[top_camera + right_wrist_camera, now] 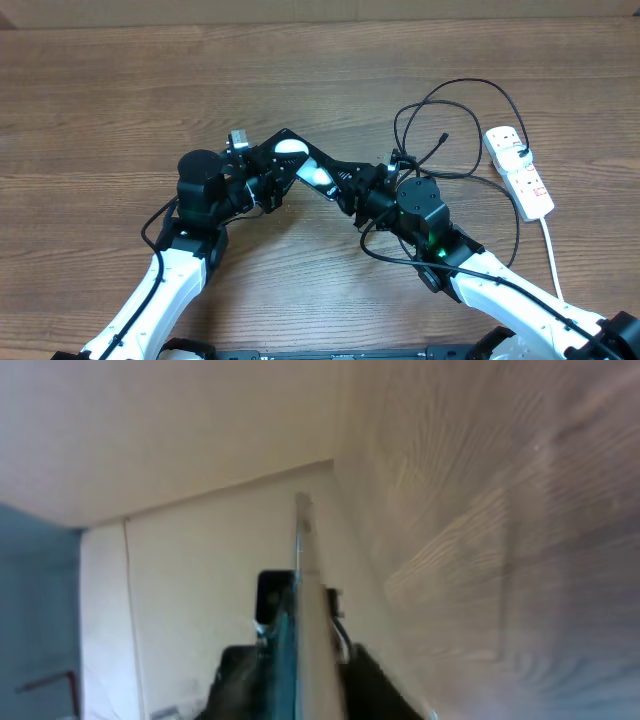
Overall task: Plug charger to phone and switch on socket
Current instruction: 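Bring the left gripper back to grasp the phone from the right gripper, then open the right gripper and withdraw it toward the power strip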
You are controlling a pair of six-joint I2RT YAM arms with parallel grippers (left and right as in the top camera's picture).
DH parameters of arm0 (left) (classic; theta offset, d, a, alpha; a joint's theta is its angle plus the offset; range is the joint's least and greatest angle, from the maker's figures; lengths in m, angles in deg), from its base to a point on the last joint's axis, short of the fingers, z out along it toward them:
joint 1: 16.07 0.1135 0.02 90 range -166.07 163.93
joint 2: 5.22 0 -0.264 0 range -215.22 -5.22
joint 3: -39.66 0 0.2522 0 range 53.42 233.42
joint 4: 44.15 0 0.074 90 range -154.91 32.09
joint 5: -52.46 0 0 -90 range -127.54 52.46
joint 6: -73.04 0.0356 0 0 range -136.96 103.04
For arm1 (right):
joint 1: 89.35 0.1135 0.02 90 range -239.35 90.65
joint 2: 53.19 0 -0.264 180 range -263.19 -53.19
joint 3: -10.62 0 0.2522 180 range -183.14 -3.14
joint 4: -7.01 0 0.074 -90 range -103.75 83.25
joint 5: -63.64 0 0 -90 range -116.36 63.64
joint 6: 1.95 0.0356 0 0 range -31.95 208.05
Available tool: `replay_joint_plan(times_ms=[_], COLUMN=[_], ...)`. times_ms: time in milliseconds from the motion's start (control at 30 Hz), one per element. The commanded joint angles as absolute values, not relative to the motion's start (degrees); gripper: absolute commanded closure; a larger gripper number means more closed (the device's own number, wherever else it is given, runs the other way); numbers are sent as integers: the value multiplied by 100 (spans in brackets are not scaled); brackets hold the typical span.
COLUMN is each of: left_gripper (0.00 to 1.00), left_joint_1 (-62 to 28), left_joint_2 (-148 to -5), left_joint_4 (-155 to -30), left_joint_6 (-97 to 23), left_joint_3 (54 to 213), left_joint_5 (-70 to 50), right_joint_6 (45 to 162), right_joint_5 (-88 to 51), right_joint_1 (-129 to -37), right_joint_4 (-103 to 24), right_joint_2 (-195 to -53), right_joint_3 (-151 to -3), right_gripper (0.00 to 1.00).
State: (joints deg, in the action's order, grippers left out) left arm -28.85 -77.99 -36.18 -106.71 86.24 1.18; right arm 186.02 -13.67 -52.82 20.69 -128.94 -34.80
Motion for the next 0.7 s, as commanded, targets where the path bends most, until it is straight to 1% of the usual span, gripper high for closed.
replay_joint_plan(times_ms=[0,67,100,133,167,300,400,433,500,567,667], left_gripper=[96,96,96,96,96,96,96,96,96,96,96], left_joint_1=[-2839,-2712,-2627,-2529,-2430,-2024,-1794,-1744,-1703,-1700,-1703], left_joint_2=[-7786,-7786,-7786,-7786,-7786,-7786,-7786,-7786,-7786,-7786,-7786], left_joint_4=[-3712,-4085,-4346,-4595,-4831,-5358,-5432,-5465,-5541,-5657,-5749], left_joint_6=[-10221,-9865,-9677,-9491,-9299,-8674,-8243,-8145,-8000,-7913,-7679], left_joint_3=[8630,8630,8630,8630,8630,8630,8630,8630,8630,8630,8630], left_joint_5=[-131,-148,-148,-129,-91,311,654,759,872,953,1108], right_joint_6=[18508,18294,17962,17569,17011,14581,13228,12909,12673,12614,12021], right_joint_5=[-1107,-1138,-1194,-1293,-1435,-1844,-1872,-1931,-2036,-2034,-2209], right_joint_1=[-5262,-5349,-5424,-5496,-5588,-5981,-6337,-6475,-6755,-7098,-7426], right_joint_4=[1805,1451,1302,1206,1149,1154,1147,1066,535,-505,-1797], right_joint_2=[-12828,-12828,-12828,-12828,-12828,-12828,-12826,-12826,-12826,-12834,-12872], right_joint_3=[-3600,-3600,-3600,-3600,-3600,-3600,-3600,-3607,-3731,-4090,-4783], right_gripper=[56,43,34,14,0,0,0,0,0,0,0])
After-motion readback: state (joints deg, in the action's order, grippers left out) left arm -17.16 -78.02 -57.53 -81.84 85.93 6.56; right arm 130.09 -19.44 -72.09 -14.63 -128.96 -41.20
